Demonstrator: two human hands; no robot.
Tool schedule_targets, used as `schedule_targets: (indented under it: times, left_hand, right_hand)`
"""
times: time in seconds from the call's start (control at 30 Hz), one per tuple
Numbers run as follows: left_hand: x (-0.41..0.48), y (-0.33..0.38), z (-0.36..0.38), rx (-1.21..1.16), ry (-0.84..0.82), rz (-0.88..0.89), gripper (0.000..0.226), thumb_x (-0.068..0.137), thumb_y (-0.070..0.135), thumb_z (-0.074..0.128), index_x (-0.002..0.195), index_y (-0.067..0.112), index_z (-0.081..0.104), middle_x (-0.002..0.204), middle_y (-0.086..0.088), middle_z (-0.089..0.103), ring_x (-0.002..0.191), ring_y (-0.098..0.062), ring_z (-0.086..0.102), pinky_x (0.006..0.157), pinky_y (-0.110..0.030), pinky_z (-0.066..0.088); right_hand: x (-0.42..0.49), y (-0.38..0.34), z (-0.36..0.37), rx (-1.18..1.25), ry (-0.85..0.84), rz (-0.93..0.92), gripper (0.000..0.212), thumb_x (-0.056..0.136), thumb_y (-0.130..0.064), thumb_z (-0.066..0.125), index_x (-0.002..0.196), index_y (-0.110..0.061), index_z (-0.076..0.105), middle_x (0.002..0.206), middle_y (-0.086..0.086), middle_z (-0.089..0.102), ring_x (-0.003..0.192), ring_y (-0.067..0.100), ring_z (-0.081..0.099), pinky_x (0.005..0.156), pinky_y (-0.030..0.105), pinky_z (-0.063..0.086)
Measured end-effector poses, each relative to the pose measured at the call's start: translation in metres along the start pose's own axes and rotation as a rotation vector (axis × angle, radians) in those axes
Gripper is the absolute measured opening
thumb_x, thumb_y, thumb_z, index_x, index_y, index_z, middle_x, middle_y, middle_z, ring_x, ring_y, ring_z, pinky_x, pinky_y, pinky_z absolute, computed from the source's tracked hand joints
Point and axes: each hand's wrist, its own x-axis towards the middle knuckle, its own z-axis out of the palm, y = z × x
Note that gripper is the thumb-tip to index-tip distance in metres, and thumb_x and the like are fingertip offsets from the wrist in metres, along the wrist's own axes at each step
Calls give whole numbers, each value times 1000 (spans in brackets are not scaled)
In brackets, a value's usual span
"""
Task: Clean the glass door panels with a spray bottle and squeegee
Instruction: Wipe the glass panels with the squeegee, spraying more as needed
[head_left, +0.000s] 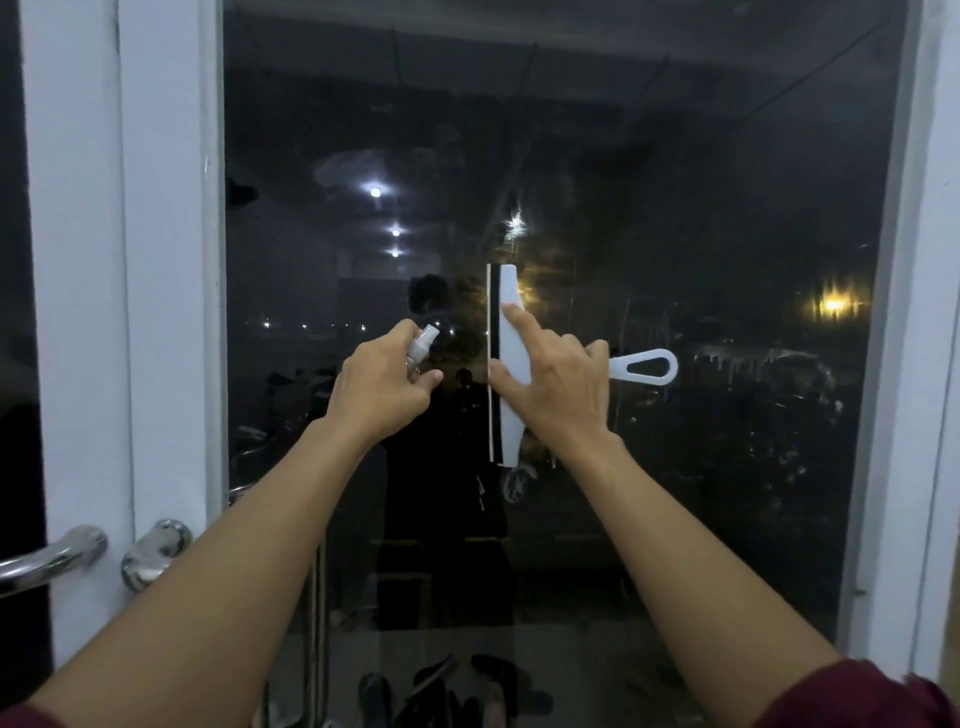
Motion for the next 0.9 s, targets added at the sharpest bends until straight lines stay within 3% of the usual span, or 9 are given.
schedule_targets:
  times: [0.3,0.4,0.57,0.67,0.77,0.9]
  left_hand:
    - [6,-1,1,32,-25,-8,27,85,32,74,96,24,50,75,5,63,73,-19,62,70,-41,55]
    - [6,1,3,44,-21,-25,27,86,31,73,94,24,48,73,6,62,72,-17,62,68,-39,55]
    - [8,3,5,94,-32,-51,30,86,34,72,94,28,44,78,7,60,70,-13,58,57,-31,44]
    - [9,7,3,118,-51,-86,31,85,35,69,95,31,40,82,7,58,69,-14,56,53,-30,37]
    - [10,11,2,133,-48,-103,33,84,32,69,100,30,40,78,12,50,62,-8,46,49,-27,31]
    - [8,17,0,156,-50,-129,33,83,31,70,103,26,44,80,9,53,65,-10,51,50,-28,34]
  right_hand:
    - [-11,106,-48,-218,-50,177,59,87,-45,62,139,-27,41,57,-7,41,52,13,39,65,32,27]
    - [-2,84,-57,-226,-34,192,60,87,-42,62,141,-26,40,59,-7,43,54,16,41,66,34,29]
    - [28,-4,-50,-202,37,15,61,86,-38,62,143,-28,41,67,-5,54,59,17,45,65,33,26]
    - [52,-46,-42,-240,26,-51,59,84,-31,63,140,-25,43,71,-2,62,64,21,53,68,37,31]
    - [62,-62,-33,-305,-9,-56,57,84,-25,63,138,-23,46,65,-2,58,60,20,48,70,36,31]
    - [61,-47,-26,-278,-8,-37,52,88,-29,56,139,-24,45,67,-2,59,60,20,47,70,37,31]
